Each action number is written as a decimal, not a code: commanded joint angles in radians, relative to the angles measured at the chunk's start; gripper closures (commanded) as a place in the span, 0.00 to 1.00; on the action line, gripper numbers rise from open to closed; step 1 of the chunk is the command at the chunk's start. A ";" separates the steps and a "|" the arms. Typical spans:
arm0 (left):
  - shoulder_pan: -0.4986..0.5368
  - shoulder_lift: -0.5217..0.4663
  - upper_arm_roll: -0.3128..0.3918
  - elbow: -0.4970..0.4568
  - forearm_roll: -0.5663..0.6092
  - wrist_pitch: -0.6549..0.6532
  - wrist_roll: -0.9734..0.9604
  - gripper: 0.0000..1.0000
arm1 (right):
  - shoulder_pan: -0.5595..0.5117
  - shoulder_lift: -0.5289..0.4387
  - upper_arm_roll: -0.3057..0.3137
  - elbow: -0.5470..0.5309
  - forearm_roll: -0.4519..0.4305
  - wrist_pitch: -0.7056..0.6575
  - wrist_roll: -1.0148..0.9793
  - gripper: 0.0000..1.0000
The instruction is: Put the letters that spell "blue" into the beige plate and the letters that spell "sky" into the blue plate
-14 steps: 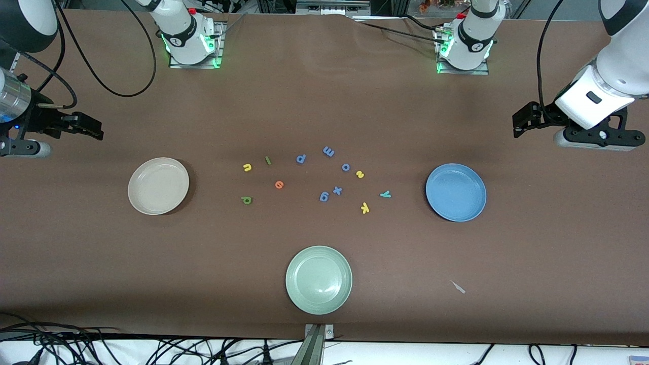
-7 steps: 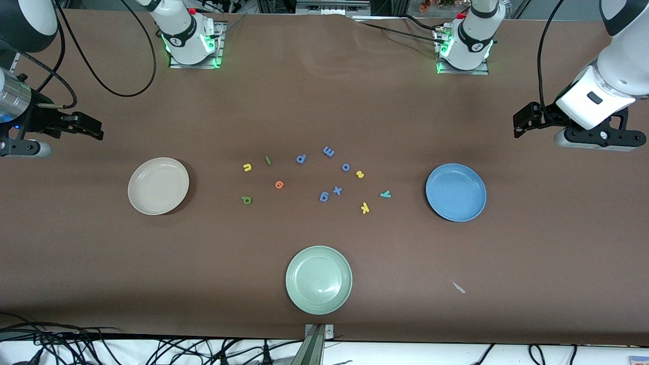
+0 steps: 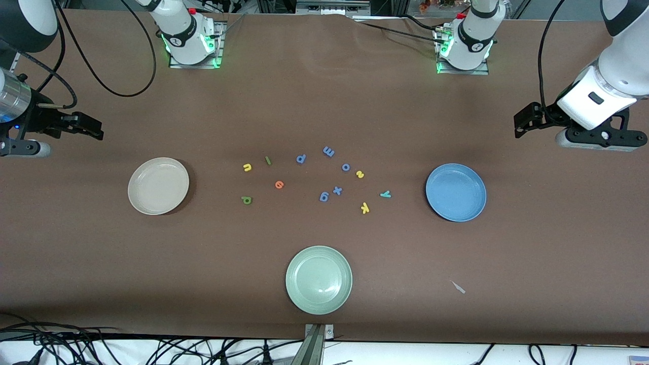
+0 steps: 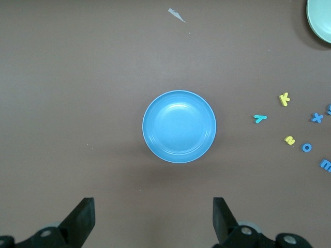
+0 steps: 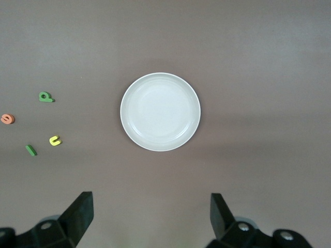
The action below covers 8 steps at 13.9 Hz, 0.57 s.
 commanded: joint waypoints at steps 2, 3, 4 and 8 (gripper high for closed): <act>0.008 0.003 -0.002 0.008 0.003 -0.012 0.018 0.00 | 0.005 -0.001 -0.007 0.008 0.018 -0.012 -0.016 0.00; 0.008 0.003 -0.002 0.008 0.002 -0.012 0.018 0.00 | 0.005 -0.001 -0.006 0.008 0.018 -0.012 -0.016 0.00; 0.010 0.003 -0.002 0.010 0.002 -0.012 0.020 0.00 | 0.003 0.000 -0.006 0.008 0.018 -0.012 -0.016 0.00; 0.028 0.006 -0.001 0.010 -0.038 -0.012 0.020 0.00 | 0.003 -0.001 -0.007 0.008 0.018 -0.012 -0.014 0.00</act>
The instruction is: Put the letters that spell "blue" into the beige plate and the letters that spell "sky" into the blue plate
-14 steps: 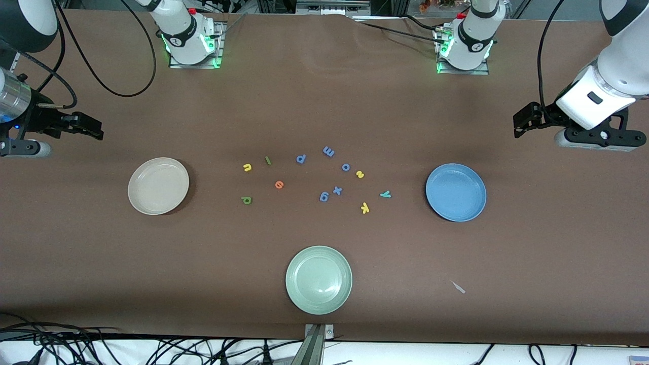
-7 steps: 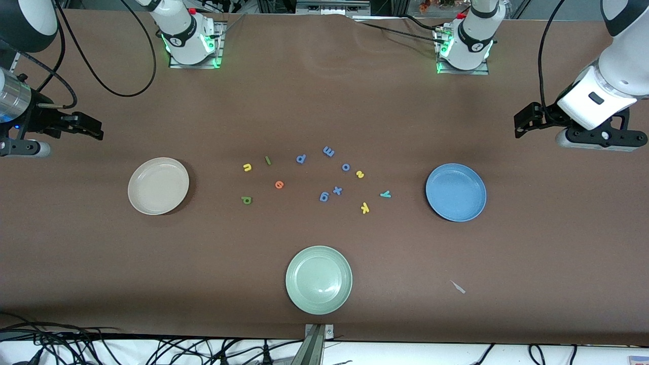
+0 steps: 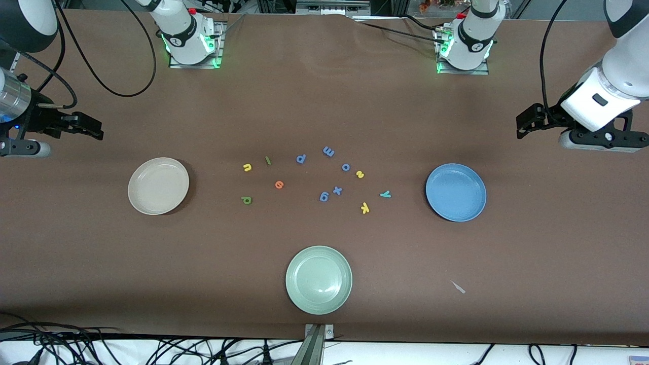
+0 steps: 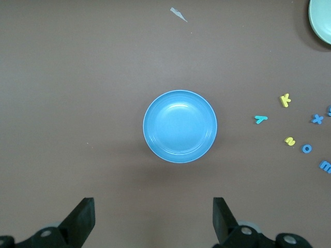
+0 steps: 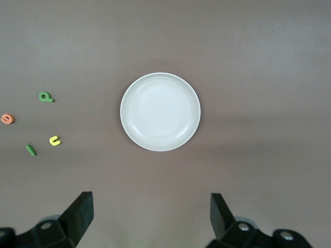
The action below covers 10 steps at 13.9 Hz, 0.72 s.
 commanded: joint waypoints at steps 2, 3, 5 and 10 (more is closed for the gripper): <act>0.030 0.004 -0.002 0.010 -0.024 -0.010 0.020 0.00 | 0.005 0.001 -0.006 0.008 0.018 -0.010 -0.013 0.00; 0.030 0.004 -0.002 0.010 -0.024 -0.010 0.020 0.00 | 0.005 0.002 -0.006 0.008 0.018 -0.006 -0.013 0.00; 0.032 0.004 -0.002 0.010 -0.024 -0.010 0.020 0.00 | 0.006 0.031 -0.003 0.008 0.017 -0.013 -0.022 0.00; 0.030 0.015 -0.005 0.010 -0.022 -0.010 0.014 0.00 | 0.012 0.053 -0.001 0.008 0.018 -0.013 -0.018 0.00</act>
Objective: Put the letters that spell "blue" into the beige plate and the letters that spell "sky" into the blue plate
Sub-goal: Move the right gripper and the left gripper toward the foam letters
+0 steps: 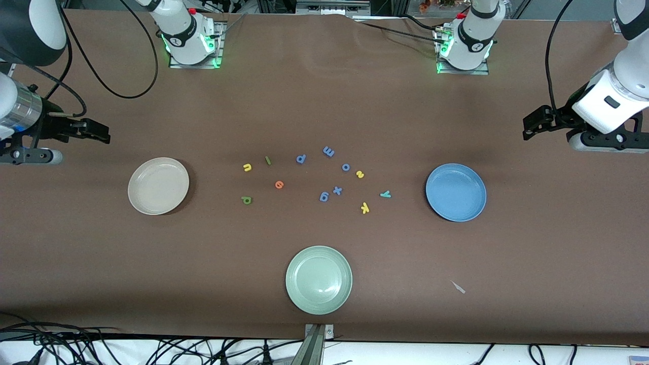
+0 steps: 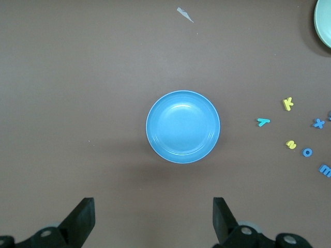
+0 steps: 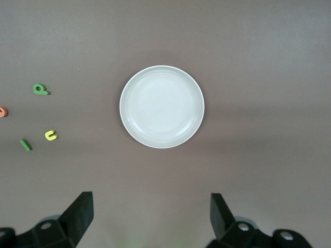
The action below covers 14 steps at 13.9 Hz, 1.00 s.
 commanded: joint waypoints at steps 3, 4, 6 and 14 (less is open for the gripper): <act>0.007 0.009 -0.010 0.011 -0.009 -0.015 0.011 0.00 | 0.022 0.044 -0.002 0.006 0.023 -0.006 0.059 0.00; 0.004 0.009 -0.013 0.011 -0.007 -0.015 0.017 0.00 | 0.024 0.060 -0.002 0.005 0.027 0.002 0.116 0.00; 0.007 0.012 -0.012 0.011 -0.007 -0.015 0.009 0.00 | 0.049 0.086 -0.003 0.005 0.041 0.018 0.226 0.00; -0.011 0.077 -0.013 0.017 -0.018 -0.018 0.003 0.00 | 0.286 0.193 -0.002 -0.041 0.059 0.213 0.898 0.00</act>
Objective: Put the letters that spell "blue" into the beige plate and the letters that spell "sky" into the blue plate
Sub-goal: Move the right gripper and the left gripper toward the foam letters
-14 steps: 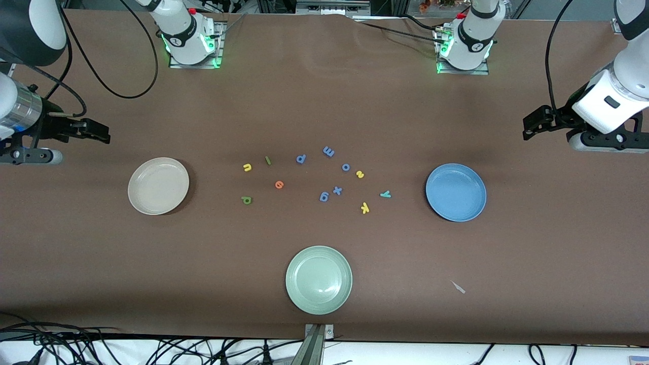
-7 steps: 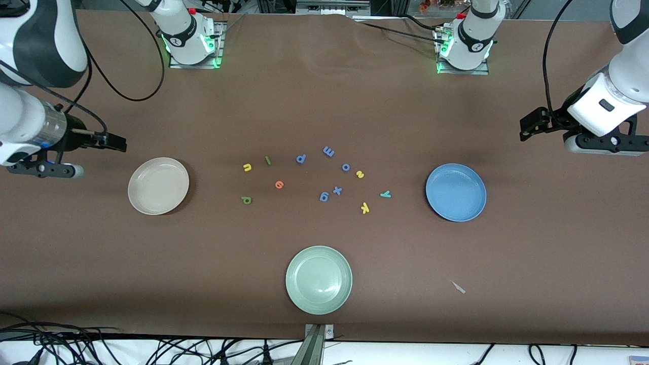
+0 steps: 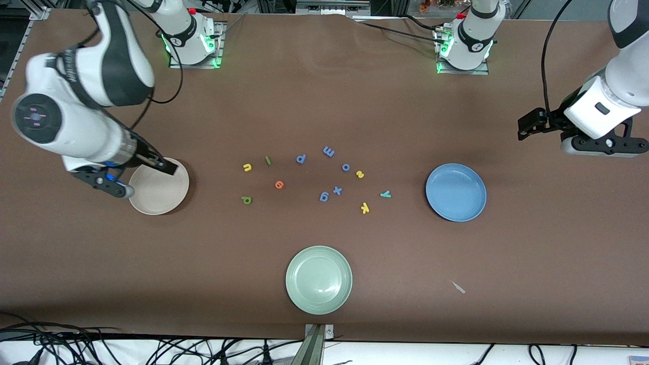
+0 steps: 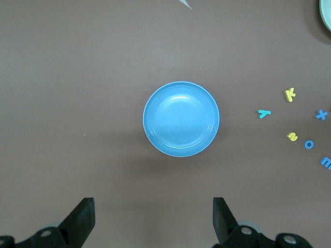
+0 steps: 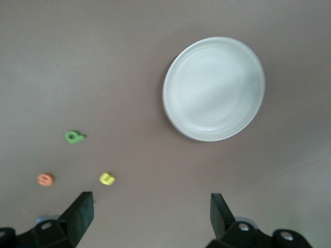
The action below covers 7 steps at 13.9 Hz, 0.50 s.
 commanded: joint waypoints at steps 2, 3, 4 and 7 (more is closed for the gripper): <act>-0.035 0.092 -0.010 0.067 -0.006 0.002 -0.022 0.00 | 0.120 0.025 -0.008 -0.092 0.013 0.160 0.284 0.00; -0.044 0.131 -0.010 0.074 -0.006 0.002 -0.067 0.00 | 0.136 0.025 -0.008 -0.124 0.013 0.204 0.340 0.00; -0.058 0.187 -0.013 0.092 -0.009 0.002 -0.100 0.00 | 0.148 0.027 -0.007 -0.158 0.015 0.250 0.384 0.00; -0.165 0.416 -0.010 0.250 -0.006 0.005 -0.157 0.00 | 0.173 0.031 0.028 -0.279 0.021 0.414 0.530 0.00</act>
